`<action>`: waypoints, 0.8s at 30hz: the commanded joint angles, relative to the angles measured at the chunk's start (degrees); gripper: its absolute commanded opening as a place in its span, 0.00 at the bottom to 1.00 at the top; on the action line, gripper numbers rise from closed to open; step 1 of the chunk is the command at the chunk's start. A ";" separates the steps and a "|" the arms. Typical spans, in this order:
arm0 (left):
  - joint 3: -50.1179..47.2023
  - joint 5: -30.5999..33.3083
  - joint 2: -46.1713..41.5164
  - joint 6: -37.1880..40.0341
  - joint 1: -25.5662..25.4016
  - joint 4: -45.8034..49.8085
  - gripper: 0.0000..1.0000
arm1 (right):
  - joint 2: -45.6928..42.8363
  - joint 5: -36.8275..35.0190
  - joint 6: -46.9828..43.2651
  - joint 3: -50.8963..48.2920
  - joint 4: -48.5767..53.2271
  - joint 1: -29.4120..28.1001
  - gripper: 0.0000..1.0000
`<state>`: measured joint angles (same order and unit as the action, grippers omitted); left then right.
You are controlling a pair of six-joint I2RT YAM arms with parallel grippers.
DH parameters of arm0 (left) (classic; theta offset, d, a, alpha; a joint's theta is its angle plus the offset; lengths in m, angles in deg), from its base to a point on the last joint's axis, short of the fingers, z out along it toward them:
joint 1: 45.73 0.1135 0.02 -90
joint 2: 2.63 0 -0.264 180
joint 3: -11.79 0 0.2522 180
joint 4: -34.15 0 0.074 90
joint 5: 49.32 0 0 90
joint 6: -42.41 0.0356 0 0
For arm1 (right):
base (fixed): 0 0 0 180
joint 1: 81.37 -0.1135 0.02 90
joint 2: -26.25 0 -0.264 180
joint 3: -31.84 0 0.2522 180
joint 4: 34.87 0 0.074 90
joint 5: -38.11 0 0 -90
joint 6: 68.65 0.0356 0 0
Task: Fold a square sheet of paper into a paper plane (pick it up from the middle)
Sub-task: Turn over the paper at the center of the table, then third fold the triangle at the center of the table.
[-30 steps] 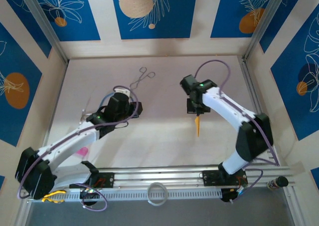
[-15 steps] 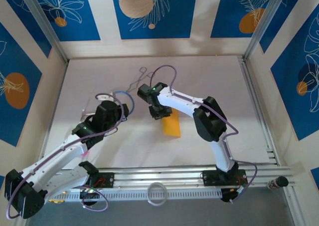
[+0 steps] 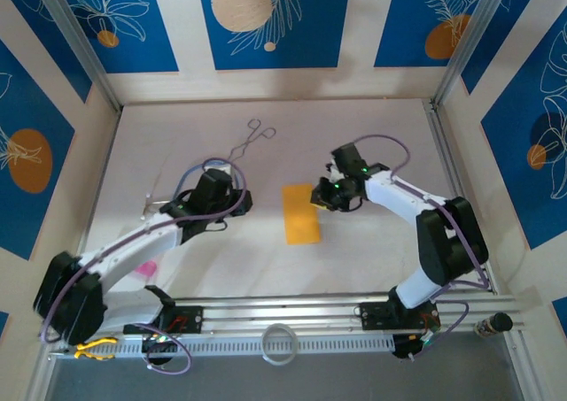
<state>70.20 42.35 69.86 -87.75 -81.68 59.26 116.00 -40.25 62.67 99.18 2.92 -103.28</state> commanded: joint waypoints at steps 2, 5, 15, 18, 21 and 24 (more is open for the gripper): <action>4.88 -13.93 7.14 -0.53 0.71 -4.96 0.40 | -1.06 13.28 3.46 -7.66 -14.46 3.48 0.13; 6.41 -17.93 11.55 -1.89 0.76 -6.49 0.40 | 0.84 14.36 3.27 -8.79 -16.24 4.03 0.11; 7.83 -26.01 20.13 -5.45 0.70 -10.24 0.40 | 8.67 15.66 3.51 -10.66 -21.27 4.31 0.08; 8.06 -27.49 22.10 -6.14 0.71 -11.12 0.40 | 10.53 15.40 3.65 -12.01 -22.09 4.44 0.08; 8.34 -28.68 24.06 -6.98 0.72 -11.92 0.40 | 11.88 14.55 4.45 -13.83 -22.80 4.47 0.08; 9.10 -29.41 26.14 -7.19 0.71 -11.45 0.39 | 12.29 14.10 5.97 -15.76 -23.99 4.49 0.08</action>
<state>77.28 15.59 94.31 -94.01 -81.59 48.77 125.91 -24.60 66.89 86.37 -21.67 -98.51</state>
